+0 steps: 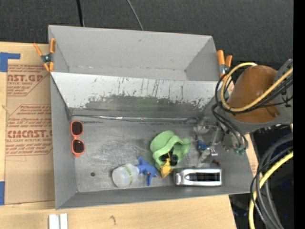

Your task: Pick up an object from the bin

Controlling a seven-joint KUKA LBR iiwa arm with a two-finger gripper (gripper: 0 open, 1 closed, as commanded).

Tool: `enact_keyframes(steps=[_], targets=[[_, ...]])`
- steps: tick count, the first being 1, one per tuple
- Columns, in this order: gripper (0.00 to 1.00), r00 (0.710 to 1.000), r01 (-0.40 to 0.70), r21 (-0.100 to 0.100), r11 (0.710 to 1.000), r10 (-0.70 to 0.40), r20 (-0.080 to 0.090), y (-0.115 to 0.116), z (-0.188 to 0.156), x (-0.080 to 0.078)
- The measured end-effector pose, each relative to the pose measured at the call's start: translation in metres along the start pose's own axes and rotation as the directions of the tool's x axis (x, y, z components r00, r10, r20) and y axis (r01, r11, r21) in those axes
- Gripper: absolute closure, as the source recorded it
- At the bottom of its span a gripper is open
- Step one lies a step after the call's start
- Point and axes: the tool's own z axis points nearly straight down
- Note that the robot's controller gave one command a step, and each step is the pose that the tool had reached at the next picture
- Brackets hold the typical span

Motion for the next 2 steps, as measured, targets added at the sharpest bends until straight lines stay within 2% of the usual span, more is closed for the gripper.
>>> enact_keyframes(steps=[1, 2], targets=[[1.00, 1.000, 0.001, -0.002, 1.000, -0.001, -0.018, 0.0001, 0.0022, 0.0041], [1.00, 1.000, 0.001, -0.002, 1.000, -0.001, -0.018, 0.0000, 0.0022, 0.0041]])
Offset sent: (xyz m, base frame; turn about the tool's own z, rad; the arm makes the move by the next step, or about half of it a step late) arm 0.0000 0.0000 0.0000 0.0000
